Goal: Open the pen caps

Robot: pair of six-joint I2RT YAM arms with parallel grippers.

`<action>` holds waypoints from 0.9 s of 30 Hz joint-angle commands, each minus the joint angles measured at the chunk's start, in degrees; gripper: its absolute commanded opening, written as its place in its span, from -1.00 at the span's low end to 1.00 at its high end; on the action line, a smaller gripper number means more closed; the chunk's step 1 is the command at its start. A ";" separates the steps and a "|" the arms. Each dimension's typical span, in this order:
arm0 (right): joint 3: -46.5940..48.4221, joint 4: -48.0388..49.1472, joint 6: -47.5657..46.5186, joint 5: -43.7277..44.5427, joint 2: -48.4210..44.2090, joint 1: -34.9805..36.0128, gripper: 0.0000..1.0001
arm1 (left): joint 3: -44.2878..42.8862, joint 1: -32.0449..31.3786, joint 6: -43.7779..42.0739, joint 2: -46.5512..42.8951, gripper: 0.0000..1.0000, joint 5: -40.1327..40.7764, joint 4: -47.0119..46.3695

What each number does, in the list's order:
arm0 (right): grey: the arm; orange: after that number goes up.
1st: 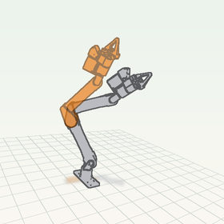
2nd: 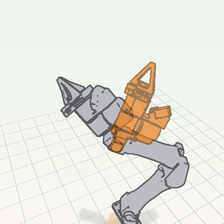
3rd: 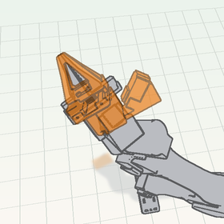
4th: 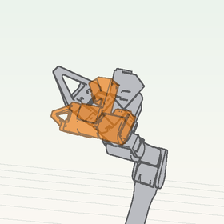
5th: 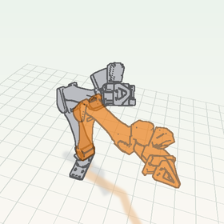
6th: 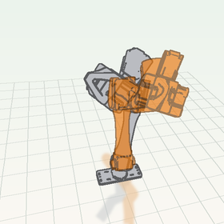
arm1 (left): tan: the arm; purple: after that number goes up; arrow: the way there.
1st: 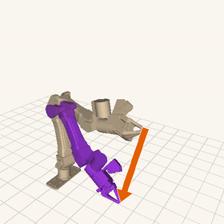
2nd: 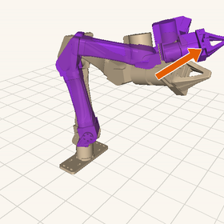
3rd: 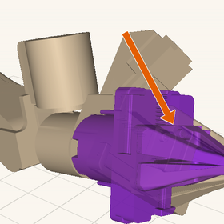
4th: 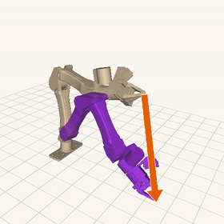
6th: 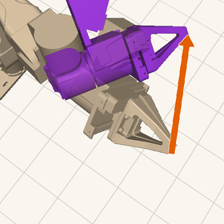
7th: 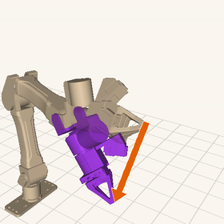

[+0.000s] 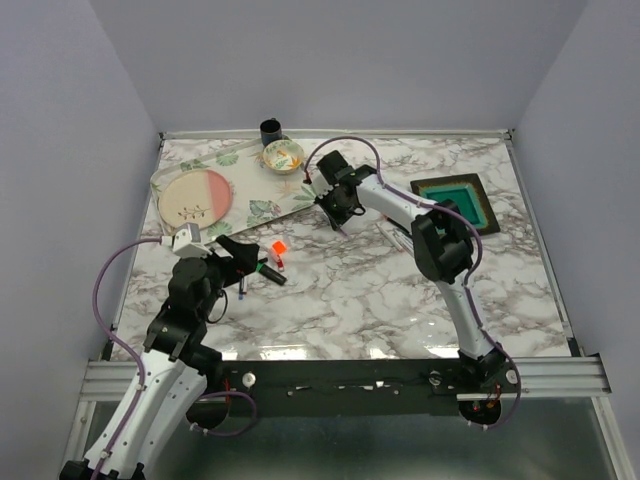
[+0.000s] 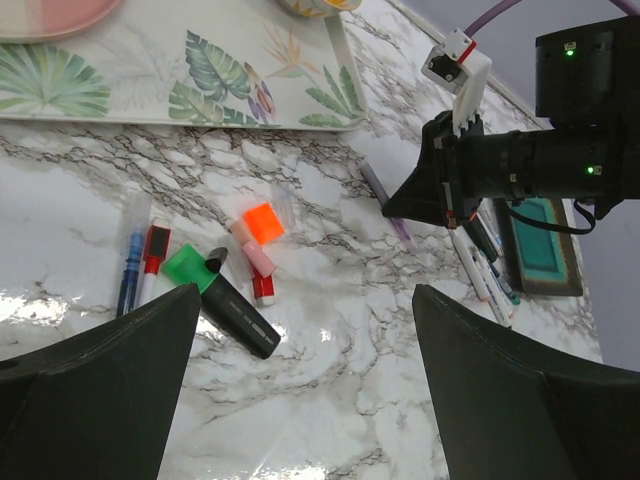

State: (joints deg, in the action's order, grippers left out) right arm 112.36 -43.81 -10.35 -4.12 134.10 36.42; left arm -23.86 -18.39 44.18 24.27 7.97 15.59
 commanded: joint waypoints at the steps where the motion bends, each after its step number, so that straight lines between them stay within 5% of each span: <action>1: -3.45 -1.81 0.51 2.36 -0.59 0.40 -0.99 | 1.62 0.02 -0.68 0.60 0.91 -5.32 -5.20; 6: -11.97 1.79 1.82 -1.23 -10.86 0.05 -0.99 | 2.50 0.02 -1.38 5.16 0.91 -16.74 -11.80; 13: -29.46 10.56 2.26 -18.46 -31.34 -1.00 -0.99 | 5.48 -1.55 6.94 12.46 0.91 -28.44 -31.54; 18: -42.01 19.45 5.33 -24.61 -43.65 -5.65 -0.99 | 4.70 -12.35 9.52 19.65 0.91 -22.13 -39.49; 23: -51.08 31.92 19.20 -42.15 -50.94 -18.28 -0.99 | -1.52 -21.24 8.99 29.94 0.91 -15.45 -46.35; 27: -55.83 38.53 26.86 -45.71 -54.73 -23.50 -0.99 | -8.03 -25.81 8.29 41.52 0.90 -12.63 -48.20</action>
State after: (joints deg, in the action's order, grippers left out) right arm 61.28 -16.14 4.78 -38.70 82.74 17.47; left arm -25.08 -40.71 52.77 57.19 -10.35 -25.69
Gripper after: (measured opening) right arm 0.019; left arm 0.953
